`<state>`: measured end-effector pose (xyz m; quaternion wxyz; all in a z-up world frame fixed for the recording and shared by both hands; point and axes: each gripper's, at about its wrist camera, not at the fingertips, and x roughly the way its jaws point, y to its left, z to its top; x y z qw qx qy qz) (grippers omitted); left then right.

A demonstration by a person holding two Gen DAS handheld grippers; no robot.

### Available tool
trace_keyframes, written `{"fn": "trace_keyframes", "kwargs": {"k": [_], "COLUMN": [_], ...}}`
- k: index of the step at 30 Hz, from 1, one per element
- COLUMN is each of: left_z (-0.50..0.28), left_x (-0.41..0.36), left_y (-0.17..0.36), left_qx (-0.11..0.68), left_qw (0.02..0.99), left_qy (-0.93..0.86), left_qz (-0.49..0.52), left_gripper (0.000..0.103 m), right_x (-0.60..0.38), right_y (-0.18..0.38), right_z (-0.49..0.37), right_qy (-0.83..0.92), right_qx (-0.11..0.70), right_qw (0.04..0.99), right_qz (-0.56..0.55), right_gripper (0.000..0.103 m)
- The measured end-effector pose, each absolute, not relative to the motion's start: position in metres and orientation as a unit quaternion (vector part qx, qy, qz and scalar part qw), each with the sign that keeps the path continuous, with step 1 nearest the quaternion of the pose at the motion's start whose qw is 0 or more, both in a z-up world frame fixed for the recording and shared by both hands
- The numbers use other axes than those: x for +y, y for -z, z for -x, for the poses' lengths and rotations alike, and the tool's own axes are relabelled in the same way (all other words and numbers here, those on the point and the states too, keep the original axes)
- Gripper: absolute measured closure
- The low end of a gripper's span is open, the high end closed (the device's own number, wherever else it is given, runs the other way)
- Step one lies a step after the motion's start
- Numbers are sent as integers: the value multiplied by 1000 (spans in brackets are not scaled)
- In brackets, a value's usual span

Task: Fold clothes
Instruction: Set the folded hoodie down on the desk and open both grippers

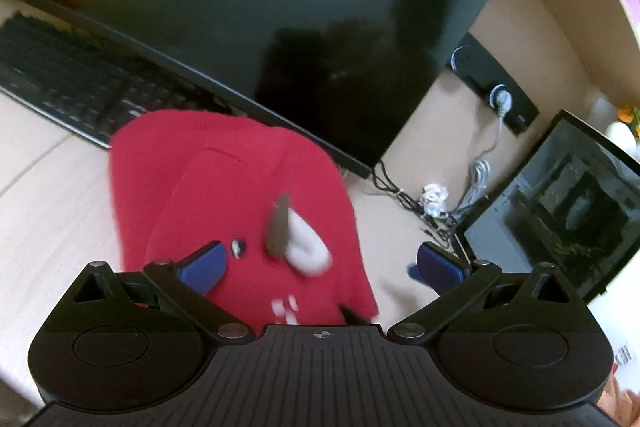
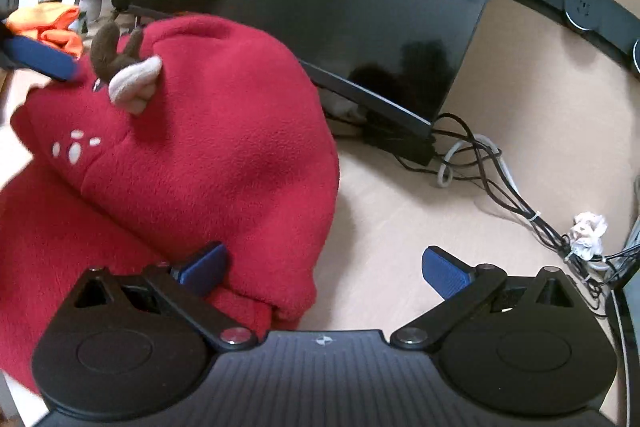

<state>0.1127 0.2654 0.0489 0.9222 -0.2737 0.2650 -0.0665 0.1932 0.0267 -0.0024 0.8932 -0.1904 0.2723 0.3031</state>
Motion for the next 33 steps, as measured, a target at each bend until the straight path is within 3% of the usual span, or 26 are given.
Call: {"fn": "trace_keyframes", "kwargs": {"k": [4,18,27,31,33], "left_z": [-142,-96,0,61,71], "left_x": [275,240,173,113,96], "left_y": [-3,0,-27,-34,-24], "left_qx": [296,302,243,198,212], "left_qw": [904,915,934,953,949], "left_qy": [37,-39,-106,-166,-174], "left_qz": [305,265,240,158,155], "left_gripper": [0,0,0,0,0], "right_x": [21,6,-77,-132,-150], "right_y": [5,5,-26,-26,-18], "right_z": [-187,-191,-126,-94,-78], "right_qy": [-297,-314,-394,-410,-422], "right_qx": [270,325,224,230,236], "right_qw": [896,874,879,878,871], "right_qz": [189,179,149,95,91], "right_gripper": [0,0,0,0,0]}}
